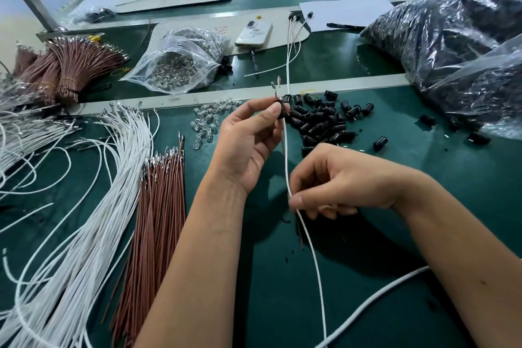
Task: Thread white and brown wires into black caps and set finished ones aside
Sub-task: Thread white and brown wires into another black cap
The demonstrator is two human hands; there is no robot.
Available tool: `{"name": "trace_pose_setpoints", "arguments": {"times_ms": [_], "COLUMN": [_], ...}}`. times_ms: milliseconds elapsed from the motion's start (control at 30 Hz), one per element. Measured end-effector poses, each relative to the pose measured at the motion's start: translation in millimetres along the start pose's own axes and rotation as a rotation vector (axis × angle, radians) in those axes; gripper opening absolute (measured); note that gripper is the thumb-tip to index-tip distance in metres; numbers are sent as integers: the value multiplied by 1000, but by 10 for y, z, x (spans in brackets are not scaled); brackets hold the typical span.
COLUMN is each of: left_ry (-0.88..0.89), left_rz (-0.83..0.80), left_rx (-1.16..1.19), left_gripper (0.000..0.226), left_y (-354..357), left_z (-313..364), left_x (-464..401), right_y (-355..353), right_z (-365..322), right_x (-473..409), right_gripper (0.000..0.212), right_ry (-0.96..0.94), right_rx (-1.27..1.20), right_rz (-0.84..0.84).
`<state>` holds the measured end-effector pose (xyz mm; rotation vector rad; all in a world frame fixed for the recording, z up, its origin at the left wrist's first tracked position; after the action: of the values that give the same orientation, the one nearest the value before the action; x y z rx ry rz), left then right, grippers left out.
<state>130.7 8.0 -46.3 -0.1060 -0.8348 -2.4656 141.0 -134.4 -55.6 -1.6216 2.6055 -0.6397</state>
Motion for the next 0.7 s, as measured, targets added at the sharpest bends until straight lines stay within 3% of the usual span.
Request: {"name": "trace_pose_setpoints", "arguments": {"times_ms": [67, 200, 267, 700], "left_ry": [-5, -4, 5, 125], "left_rz": [-20, -80, -87, -54], "left_rx": [-28, -109, -140, -300], "left_gripper": [19, 13, 15, 8], "left_y": [17, 66, 72, 63], "left_z": [-6, -26, -33, 2], "left_x": [15, 48, 51, 68], "right_y": [-43, -259, -292, -253], "right_z": [-16, 17, 10, -26], "right_x": [-41, -121, -124, -126], "right_gripper": [18, 28, 26, 31], "right_ry": [-4, -34, -72, -80], "right_rx": [-28, -235, -258, -172], "right_rz": [129, 588, 682, 590]}}
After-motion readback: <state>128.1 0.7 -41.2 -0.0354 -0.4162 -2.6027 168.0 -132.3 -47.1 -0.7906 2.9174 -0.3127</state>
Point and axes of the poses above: each hand's wrist, its own x-axis away from the middle knuckle, its own y-axis out of the palm, z = x × y, the point moved 6 cm from there along -x, towards the middle knuckle, and after that the axes turned 12 degrees about z, right-handed, at the moved point
